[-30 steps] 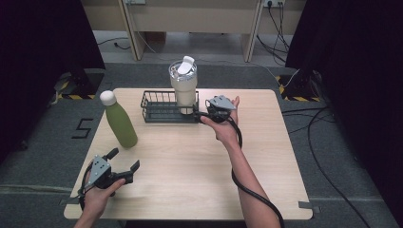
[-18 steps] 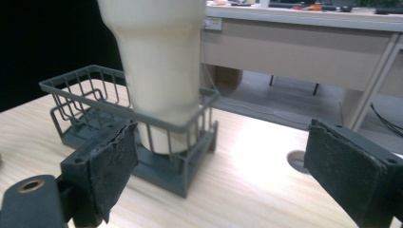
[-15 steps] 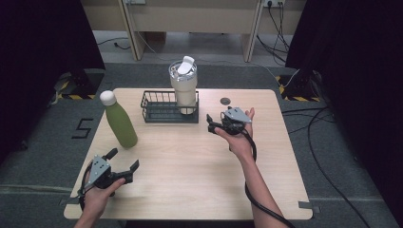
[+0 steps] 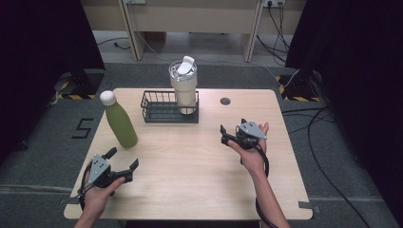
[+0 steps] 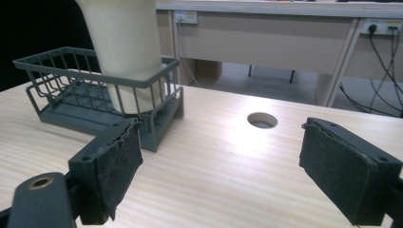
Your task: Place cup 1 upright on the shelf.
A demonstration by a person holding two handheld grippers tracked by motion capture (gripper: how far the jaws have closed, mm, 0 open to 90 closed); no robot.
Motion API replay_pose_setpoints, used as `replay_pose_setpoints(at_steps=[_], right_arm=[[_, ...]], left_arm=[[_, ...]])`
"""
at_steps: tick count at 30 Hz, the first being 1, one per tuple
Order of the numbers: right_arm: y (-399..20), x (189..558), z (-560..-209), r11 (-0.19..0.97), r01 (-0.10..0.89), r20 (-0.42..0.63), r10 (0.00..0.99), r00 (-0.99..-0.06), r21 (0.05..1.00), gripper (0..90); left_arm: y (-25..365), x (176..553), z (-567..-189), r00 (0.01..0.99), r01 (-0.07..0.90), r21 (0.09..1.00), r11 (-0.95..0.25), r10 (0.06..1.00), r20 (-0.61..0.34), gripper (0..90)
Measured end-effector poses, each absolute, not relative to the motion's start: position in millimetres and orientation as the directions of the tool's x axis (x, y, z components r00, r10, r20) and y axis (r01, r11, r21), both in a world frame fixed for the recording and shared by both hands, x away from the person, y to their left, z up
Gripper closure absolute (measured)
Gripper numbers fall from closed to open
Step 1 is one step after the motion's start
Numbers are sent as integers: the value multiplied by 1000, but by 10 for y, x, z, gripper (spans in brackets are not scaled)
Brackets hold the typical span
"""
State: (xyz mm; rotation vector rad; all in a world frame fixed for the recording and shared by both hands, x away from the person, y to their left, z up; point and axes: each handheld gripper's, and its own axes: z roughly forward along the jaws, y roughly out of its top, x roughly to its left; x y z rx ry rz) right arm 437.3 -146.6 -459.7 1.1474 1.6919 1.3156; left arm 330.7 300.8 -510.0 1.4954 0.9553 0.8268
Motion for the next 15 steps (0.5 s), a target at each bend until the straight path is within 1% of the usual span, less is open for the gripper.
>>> replay_pose_setpoints(at_steps=[15], right_arm=[[-1774,4104,-4673,57,228,17,951,-310,972,149]], left_arm=[[3020,3403,-5028,404,120,992,-42,915,-10,29]])
